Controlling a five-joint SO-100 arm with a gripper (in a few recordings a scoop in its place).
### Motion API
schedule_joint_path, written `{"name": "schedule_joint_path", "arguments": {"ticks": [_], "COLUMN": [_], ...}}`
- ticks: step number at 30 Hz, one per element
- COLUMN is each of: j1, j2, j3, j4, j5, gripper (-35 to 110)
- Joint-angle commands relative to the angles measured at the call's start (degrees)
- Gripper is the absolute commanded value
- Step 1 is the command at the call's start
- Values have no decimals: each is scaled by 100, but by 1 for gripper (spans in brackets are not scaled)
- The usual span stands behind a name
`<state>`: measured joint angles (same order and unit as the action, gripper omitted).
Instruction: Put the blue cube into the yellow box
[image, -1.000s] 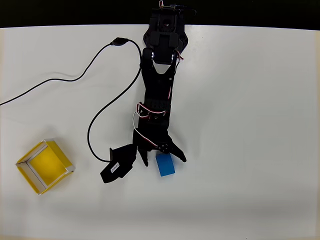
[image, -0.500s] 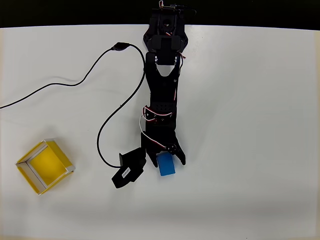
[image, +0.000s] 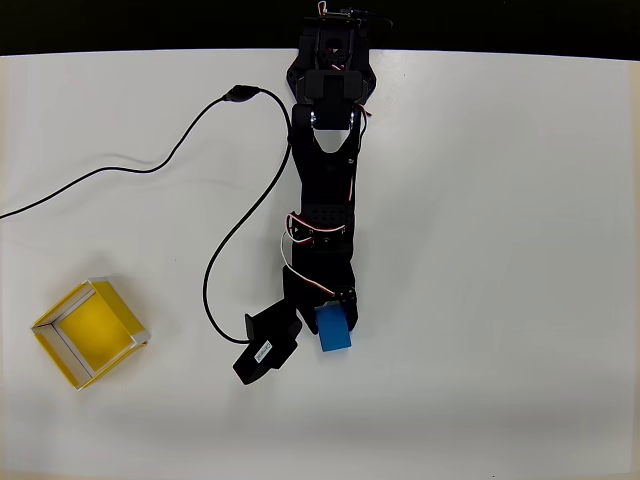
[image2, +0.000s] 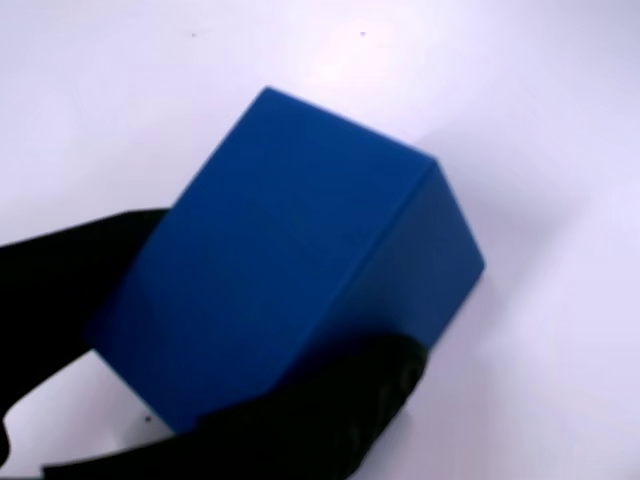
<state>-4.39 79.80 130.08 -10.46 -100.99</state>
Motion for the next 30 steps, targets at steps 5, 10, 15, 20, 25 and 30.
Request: {"name": "schedule_joint_path", "arguments": {"ticks": [5,10,15,20,25,30], "j1": [545,1257,2127,3041,3946,4641], "j2": [1274,1775,1819,1626,1310,624], "j3": [-554,-1072,-2083,-2742,-3498,-4201], "j4": [-369,-396,272,422,1020,1301], "j5": [-413,-422,-211,-97,308,606], "gripper": [13,13,13,13,14,14]}}
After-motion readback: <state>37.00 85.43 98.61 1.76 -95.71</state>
